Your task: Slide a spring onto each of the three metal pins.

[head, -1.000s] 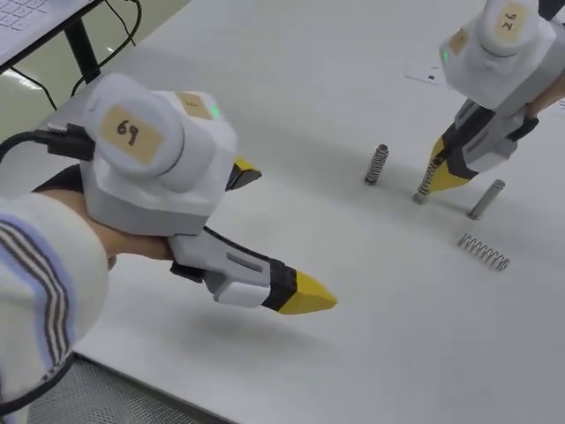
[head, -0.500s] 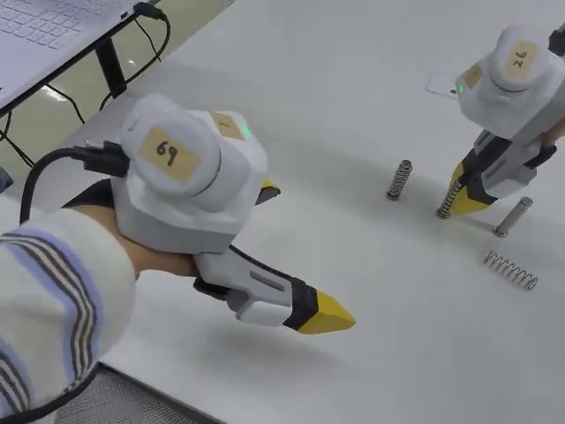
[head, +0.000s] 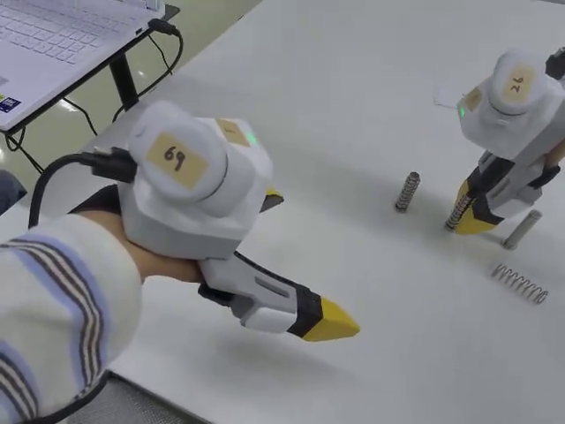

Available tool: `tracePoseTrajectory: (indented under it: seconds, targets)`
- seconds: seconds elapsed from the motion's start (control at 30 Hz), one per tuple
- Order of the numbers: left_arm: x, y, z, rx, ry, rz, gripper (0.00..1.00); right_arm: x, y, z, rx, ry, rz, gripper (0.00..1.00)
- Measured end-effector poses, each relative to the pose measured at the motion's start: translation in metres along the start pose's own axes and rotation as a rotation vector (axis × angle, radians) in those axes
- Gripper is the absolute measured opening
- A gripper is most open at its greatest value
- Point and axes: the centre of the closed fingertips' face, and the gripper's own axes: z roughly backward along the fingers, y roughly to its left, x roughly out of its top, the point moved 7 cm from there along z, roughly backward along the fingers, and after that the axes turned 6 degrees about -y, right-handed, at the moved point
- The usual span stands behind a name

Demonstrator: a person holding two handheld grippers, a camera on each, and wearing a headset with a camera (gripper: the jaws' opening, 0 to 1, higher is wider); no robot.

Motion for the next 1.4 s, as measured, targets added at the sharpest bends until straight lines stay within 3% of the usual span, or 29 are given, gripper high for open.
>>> tracePoseTrajectory:
  seconds: [0.23,0.47,0.77,0.97,1.17,1.27,1.4]
  targets:
    - [0.002,0.003,0.004,0.004,0.001,0.008,0.92,0.0,-0.003,0.002,0.006,0.008,-0.001,0.19]
    - [0.002,0.003,0.005,0.002,0.019,0.012,0.94,-0.001,-0.006,0.019,-0.023,0.022,-0.013,0.26]
    - [0.004,-0.002,0.004,-0.006,0.026,0.009,0.94,-0.007,-0.001,0.042,-0.035,-0.08,-0.089,0.3]
    - [0.004,-0.004,0.003,-0.012,0.028,0.006,0.93,-0.011,0.013,0.054,-0.051,-0.09,-0.085,0.31]
    - [0.005,-0.003,0.002,-0.013,0.037,-0.002,0.93,-0.01,0.026,0.066,-0.109,-0.111,-0.08,0.33]
    - [0.005,-0.002,0.002,-0.012,0.032,0.009,0.93,-0.007,0.031,0.072,-0.164,-0.18,-0.115,0.36]
    - [0.002,-0.001,0.001,-0.015,0.049,0.018,0.93,-0.005,0.045,0.075,-0.182,-0.227,-0.14,0.37]
